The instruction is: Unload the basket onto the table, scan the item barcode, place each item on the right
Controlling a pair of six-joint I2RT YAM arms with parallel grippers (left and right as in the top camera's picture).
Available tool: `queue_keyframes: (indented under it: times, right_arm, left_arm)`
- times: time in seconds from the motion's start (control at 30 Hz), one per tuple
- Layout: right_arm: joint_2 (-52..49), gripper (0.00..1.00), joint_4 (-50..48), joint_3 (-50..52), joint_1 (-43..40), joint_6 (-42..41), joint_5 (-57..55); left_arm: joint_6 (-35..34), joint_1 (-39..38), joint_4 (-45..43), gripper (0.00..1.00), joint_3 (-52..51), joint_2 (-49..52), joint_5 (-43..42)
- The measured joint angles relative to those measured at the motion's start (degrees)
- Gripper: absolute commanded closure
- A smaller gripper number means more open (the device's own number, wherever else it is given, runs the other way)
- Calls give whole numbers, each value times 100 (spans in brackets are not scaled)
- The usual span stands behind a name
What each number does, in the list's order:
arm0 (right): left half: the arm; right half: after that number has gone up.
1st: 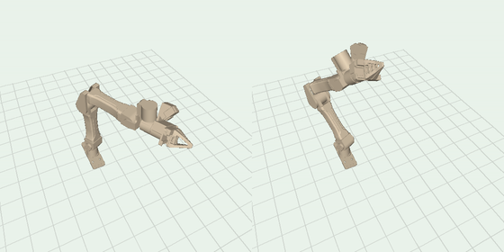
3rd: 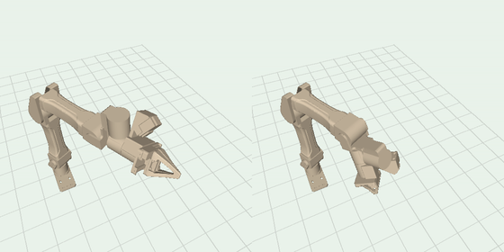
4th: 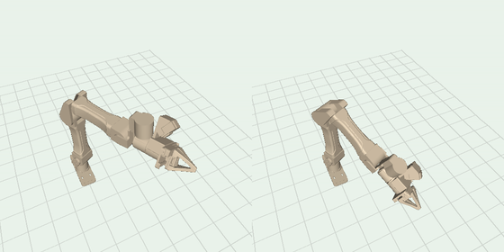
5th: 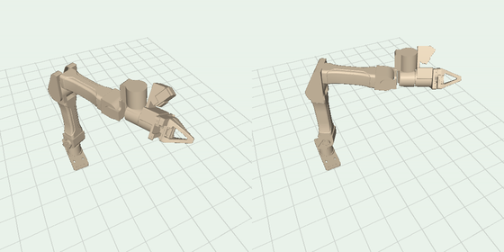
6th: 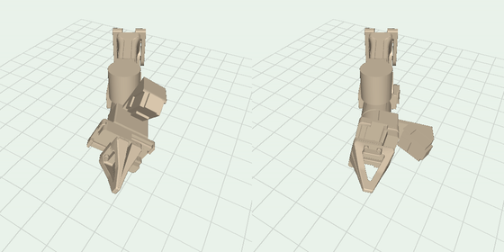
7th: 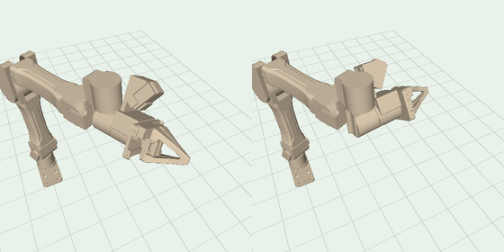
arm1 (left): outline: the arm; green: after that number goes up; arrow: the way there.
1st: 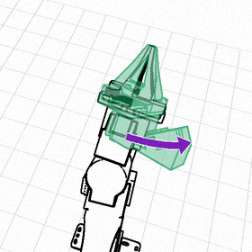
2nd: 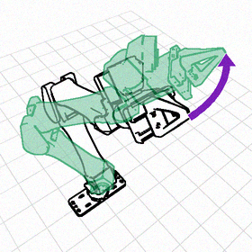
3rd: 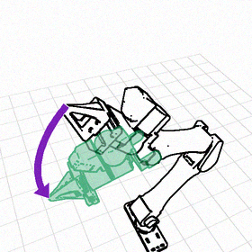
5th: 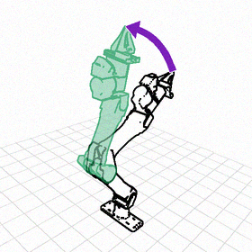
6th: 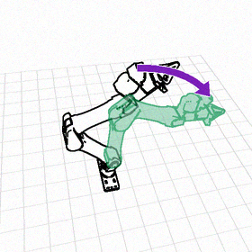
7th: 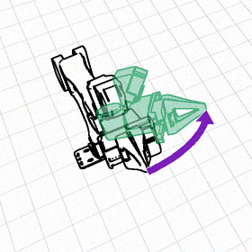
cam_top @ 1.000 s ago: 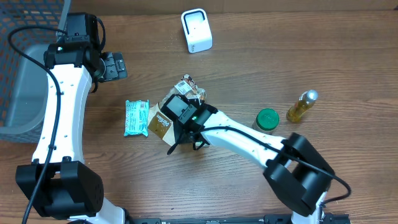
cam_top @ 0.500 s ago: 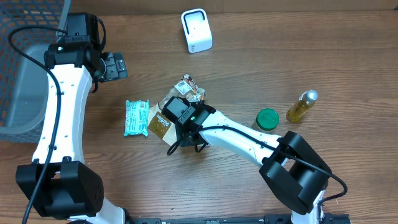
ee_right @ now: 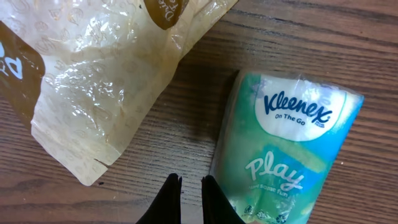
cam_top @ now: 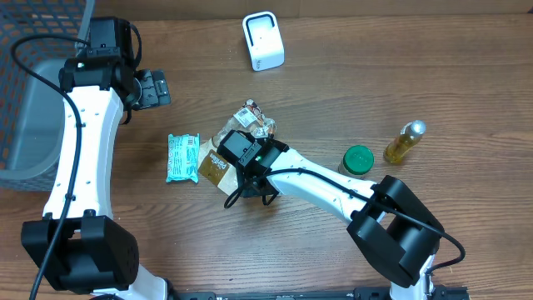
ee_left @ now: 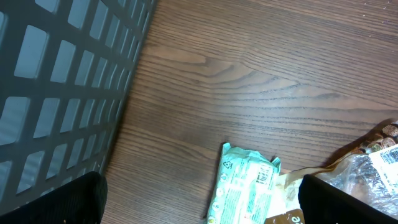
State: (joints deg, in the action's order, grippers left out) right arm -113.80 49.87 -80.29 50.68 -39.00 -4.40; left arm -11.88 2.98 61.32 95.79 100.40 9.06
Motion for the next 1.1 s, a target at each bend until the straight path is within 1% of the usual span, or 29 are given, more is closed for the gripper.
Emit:
queue_keyframes:
  times: [0.53,1.1]
  right_arm:
    - [-42,92,-404,0,9,0,15]
    - [-179,91,-125,0,37,4,13]
  left_arm:
    - [0,0,0,0,0,0,0]
    - [2,0,0,0,0,0,0]
